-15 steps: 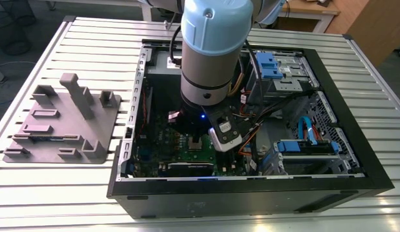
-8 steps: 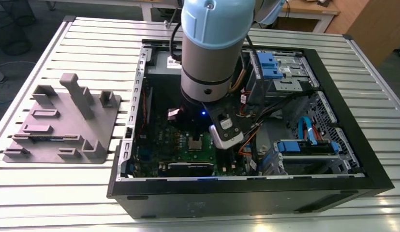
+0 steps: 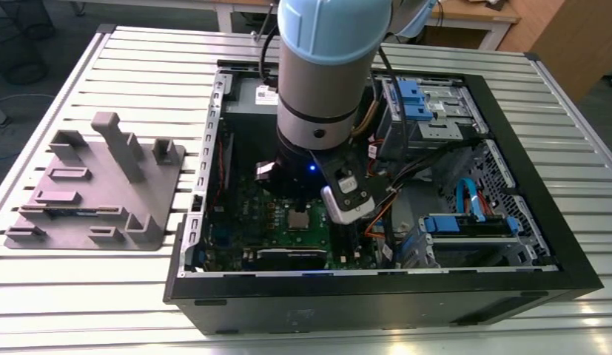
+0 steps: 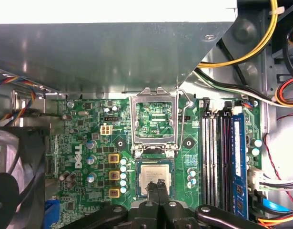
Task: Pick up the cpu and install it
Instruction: 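Close the cpu cover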
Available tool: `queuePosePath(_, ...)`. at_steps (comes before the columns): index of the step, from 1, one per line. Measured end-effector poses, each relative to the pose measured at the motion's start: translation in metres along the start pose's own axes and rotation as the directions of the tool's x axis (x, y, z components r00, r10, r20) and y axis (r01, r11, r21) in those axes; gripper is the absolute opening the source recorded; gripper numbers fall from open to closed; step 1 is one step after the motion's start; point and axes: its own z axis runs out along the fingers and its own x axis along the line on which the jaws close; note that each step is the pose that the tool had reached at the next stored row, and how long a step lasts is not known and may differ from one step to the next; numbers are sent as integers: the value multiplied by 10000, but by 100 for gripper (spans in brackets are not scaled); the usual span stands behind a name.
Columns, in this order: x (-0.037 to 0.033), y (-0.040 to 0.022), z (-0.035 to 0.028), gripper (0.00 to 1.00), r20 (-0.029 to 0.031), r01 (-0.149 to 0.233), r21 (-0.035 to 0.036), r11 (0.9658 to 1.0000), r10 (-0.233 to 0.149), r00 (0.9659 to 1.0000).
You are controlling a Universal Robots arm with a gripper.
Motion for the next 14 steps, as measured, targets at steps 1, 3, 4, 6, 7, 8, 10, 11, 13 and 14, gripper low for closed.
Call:
queuePosePath(1, 0, 3, 1, 11, -1, 0, 1, 10000, 0, 10000)
queuePosePath(3, -3, 14, 4, 11, 0, -1, 1, 10000, 1, 10000)
queuePosePath(4, -7, 21, 6, 11, 0, -2, 0, 10000, 2, 10000)
queuePosePath(6, -21, 32, 10, 11, 0, -1, 0, 10000, 1, 10000)
queuePosePath(7, -28, 38, 11, 11, 0, -1, 1, 10000, 1, 10000)
queuePosePath(8, -34, 44, 13, 11, 0, -1, 0, 10000, 1, 10000)
queuePosePath(10, -49, 52, 16, 11, 0, -2, 0, 10000, 2, 10000)
queuePosePath(11, -58, 56, 17, 11, 0, -2, 0, 10000, 2, 10000)
queuePosePath(13, -69, 62, 20, 11, 0, -1, -1, 10000, 1, 10000)
queuePosePath(14, -69, 64, 20, 11, 0, -2, -1, 10000, 2, 10000)
